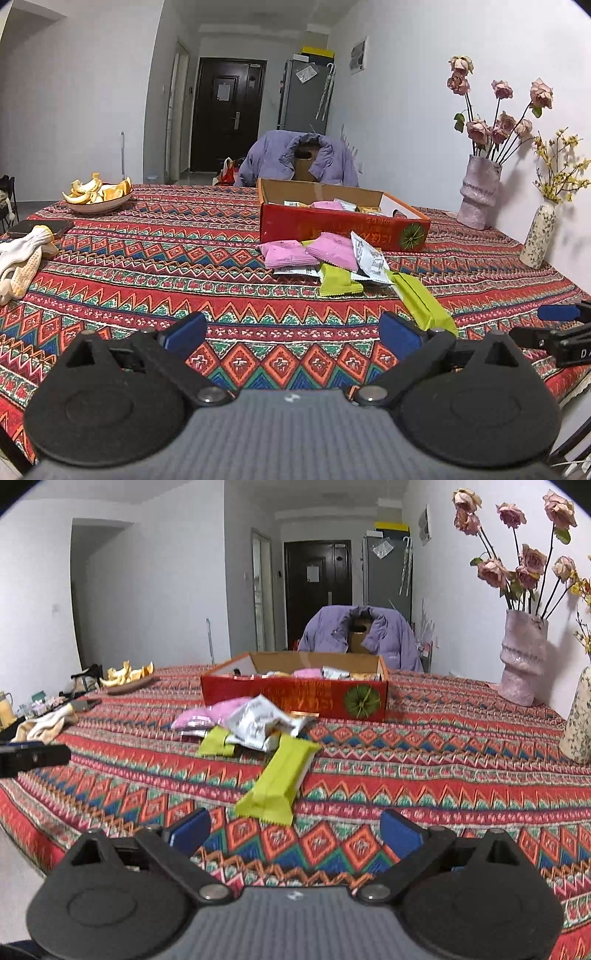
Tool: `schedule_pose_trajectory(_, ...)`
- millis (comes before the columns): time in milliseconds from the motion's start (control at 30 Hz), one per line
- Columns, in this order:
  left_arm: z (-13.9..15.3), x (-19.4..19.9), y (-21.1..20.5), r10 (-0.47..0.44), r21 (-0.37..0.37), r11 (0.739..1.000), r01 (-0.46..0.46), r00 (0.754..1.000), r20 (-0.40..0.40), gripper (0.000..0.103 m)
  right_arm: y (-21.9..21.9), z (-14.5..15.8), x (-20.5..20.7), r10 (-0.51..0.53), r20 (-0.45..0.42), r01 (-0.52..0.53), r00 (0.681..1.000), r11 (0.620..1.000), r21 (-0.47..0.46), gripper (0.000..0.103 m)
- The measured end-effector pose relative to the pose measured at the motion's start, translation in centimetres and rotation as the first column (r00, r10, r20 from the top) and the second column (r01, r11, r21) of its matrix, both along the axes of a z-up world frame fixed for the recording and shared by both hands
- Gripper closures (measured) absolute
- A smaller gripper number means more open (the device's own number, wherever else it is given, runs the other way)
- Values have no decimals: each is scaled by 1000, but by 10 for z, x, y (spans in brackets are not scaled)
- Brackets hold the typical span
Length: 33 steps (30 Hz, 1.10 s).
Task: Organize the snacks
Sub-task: 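Withdraw both open tools from the box back to the snack pile, then grasp a pink packet with the left tool while the right tool grasps a white packet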
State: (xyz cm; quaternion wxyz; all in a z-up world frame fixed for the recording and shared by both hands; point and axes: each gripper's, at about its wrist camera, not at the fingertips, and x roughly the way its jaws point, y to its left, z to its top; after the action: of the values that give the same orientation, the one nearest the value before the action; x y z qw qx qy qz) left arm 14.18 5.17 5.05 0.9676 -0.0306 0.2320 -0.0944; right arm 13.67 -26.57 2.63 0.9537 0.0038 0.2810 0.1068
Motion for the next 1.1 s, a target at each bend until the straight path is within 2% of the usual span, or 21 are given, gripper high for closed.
schedule_pose_trajectory(133,0,6,0,-5,-3,1000,5,1000,-14,1,0,2,5,-13,5,13,1000,1000,13,5)
schedule_pose_trajectory(267,-1,19,-2,-8,0,1000,8,1000,-22,1,-4,8,20,-4,5,4,1000,996,93,5)
schedule_pose_trajectory(367,-1,33,-3,-11,7,1000,12,999,-34,1,-5,9,38,4,-6,-3,1000,988,152,6)
schedule_pose_trajectory(533,-3,65,-3,-5,32,999,7,999,-54,1,1,6,79,-11,-32,17,999,980,196,7)
schedule_pose_trajectory(667,-6,95,-1,13,57,998,-9,997,-82,1,8,3,113,8,-50,4,999,971,238,8)
schedule_pose_trajectory(833,-9,141,5,38,55,998,-32,993,-109,2,25,-3,164,39,-81,-14,996,960,281,13)
schedule_pose_trajectory(933,-10,170,3,51,44,998,-46,991,-126,2,36,-8,195,55,-95,-21,994,946,322,22)
schedule_pose_trajectory(1100,-16,223,-3,64,-7,998,-66,981,-181,6,54,-21,240,54,-125,-7,991,935,354,24)
